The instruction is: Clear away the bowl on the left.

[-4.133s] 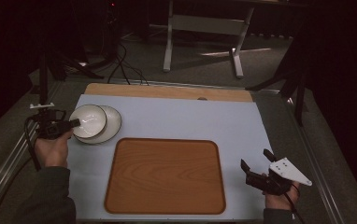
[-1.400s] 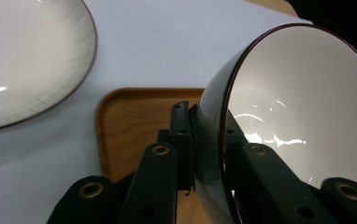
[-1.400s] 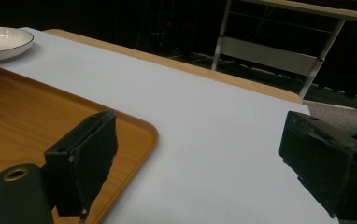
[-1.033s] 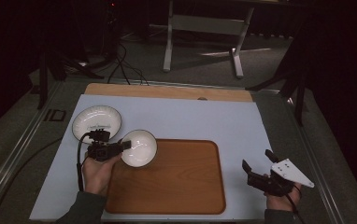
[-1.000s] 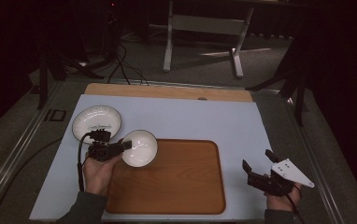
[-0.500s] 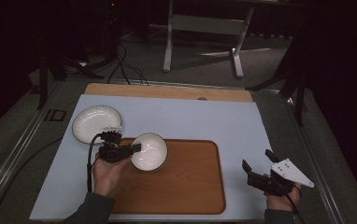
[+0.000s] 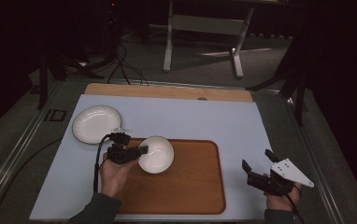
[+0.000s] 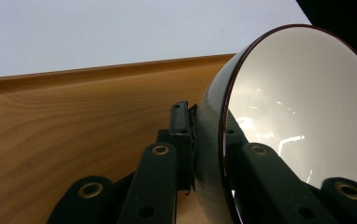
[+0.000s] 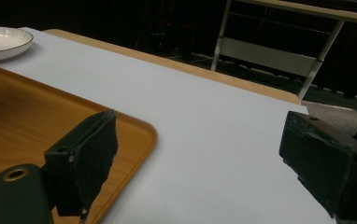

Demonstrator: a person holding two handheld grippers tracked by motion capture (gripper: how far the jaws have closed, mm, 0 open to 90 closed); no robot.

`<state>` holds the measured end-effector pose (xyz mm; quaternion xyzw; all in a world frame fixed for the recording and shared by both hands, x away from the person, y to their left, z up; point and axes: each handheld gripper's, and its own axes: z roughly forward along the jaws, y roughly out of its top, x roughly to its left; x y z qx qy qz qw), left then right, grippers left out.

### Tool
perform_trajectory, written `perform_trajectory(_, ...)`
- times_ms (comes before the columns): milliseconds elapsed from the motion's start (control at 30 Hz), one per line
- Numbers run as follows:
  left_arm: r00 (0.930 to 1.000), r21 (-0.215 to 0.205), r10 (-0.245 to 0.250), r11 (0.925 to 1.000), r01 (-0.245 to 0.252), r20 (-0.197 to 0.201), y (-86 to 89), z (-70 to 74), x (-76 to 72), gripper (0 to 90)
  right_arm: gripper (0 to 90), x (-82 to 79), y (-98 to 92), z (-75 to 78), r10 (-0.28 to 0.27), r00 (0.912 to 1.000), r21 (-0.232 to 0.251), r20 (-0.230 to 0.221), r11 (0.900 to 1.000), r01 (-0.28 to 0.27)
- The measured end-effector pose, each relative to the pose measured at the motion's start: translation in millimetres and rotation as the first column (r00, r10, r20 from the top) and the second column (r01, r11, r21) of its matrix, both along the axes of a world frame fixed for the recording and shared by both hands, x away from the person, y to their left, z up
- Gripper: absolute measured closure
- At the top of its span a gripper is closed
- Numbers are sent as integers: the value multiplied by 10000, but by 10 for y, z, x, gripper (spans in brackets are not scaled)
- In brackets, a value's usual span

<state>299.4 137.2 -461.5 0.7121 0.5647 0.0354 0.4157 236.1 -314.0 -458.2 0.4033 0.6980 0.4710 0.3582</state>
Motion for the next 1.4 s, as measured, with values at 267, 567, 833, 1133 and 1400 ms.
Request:
perform_trajectory(267, 9999, 212, -136, 9997, 137, -79, -103, -45, 6, 825, 110, 6, -6, -2, 16, 10000, -13, 0, 10000, -16)
perform_trajectory(567, 9994, 348, -292, 9989, 298, -193, -186, -96, 3, 825, 110, 1, 3, 0, 26, 10000, -53, 5, 10000, -26)
perform_trajectory(833, 9989, 507, -329, 9981, 346, -338, -245, -157, 11, 824, 110, 4, 1, -1, 52, 10000, -76, 10, 10000, -52)
perform_trajectory(1133, 9979, 775, -333, 9963, 376, -562, -290, -260, 33, 824, 111, 4, 5, -1, 71, 10000, -107, 4, 9999, -71)
perform_trajectory(1400, 9971, 902, -283, 9953, 347, -710, -301, -319, 47, 823, 111, 3, 4, 0, 78, 10000, -115, 20, 9999, -78)
